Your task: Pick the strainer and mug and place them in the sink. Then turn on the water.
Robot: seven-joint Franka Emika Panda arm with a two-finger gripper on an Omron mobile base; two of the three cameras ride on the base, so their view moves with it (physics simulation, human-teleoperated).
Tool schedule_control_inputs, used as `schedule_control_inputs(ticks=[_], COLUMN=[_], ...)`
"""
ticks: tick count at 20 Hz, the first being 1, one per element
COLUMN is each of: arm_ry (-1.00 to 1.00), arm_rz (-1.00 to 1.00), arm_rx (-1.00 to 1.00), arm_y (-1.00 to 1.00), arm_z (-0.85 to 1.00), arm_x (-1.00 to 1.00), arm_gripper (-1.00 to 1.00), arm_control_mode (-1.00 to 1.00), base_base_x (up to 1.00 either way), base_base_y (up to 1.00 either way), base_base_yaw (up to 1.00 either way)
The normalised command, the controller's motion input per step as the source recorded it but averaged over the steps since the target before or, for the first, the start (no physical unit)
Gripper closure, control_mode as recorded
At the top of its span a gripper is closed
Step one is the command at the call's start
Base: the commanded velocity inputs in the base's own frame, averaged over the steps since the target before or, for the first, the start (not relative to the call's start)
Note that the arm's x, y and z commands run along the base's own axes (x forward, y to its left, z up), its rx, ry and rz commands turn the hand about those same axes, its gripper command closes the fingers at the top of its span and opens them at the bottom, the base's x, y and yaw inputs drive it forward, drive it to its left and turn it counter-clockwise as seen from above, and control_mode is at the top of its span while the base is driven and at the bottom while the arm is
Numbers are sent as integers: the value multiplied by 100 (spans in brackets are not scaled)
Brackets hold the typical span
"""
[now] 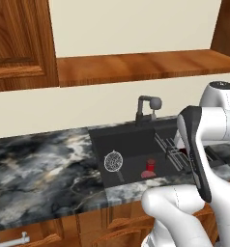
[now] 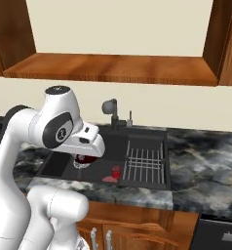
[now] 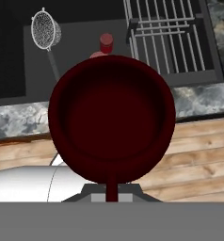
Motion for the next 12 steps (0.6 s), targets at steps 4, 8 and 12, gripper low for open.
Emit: schedule_control_inputs(ticks=[4, 8, 12], arm_ry=[0, 0, 0], arm_rz=[0, 0, 0], arm_rx=[0, 0, 0], arm_y=[0, 0, 0], arm_z=[0, 0, -8], arm_x=[0, 0, 0], arm_gripper=[100, 100, 100], arm_control_mode=[100, -100, -100], base_base_x=[0, 0, 0], base_base_y=[0, 0, 0], base_base_yaw=[0, 0, 0])
